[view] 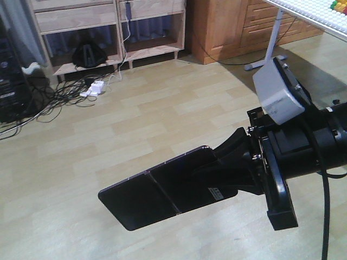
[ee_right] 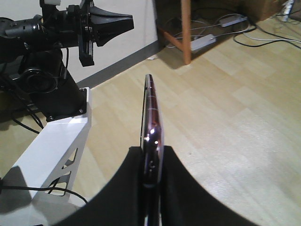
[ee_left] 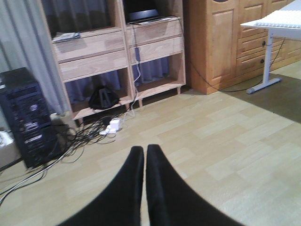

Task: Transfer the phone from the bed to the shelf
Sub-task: 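Hold the phone in the right gripper while the base drives to the shelf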

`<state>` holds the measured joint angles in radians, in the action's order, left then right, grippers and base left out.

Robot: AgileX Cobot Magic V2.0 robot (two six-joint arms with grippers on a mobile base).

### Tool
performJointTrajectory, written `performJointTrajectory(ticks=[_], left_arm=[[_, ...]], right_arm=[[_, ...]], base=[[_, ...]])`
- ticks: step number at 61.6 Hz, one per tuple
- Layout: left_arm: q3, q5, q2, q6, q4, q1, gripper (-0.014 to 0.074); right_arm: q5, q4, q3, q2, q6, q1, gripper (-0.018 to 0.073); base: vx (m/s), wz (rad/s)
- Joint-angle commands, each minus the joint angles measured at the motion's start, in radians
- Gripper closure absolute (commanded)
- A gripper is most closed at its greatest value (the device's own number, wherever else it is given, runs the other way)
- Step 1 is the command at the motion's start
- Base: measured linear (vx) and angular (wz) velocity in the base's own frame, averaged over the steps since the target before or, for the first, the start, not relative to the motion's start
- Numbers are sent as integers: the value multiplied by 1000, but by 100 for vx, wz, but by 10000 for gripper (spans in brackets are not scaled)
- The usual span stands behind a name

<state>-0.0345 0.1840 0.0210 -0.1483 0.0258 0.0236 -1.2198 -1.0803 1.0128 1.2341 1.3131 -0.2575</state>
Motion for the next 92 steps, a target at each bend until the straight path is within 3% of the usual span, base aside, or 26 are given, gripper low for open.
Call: performJointTrajectory(ticks=[1, 92], left_arm=[[23, -72, 4, 6, 9, -1, 595], [23, -72, 4, 6, 9, -1, 595]], right_arm=[[-65, -87, 25, -24, -3, 2, 561], [-66, -87, 25, -24, -3, 2, 561]], base=[[44, -18], [49, -10]])
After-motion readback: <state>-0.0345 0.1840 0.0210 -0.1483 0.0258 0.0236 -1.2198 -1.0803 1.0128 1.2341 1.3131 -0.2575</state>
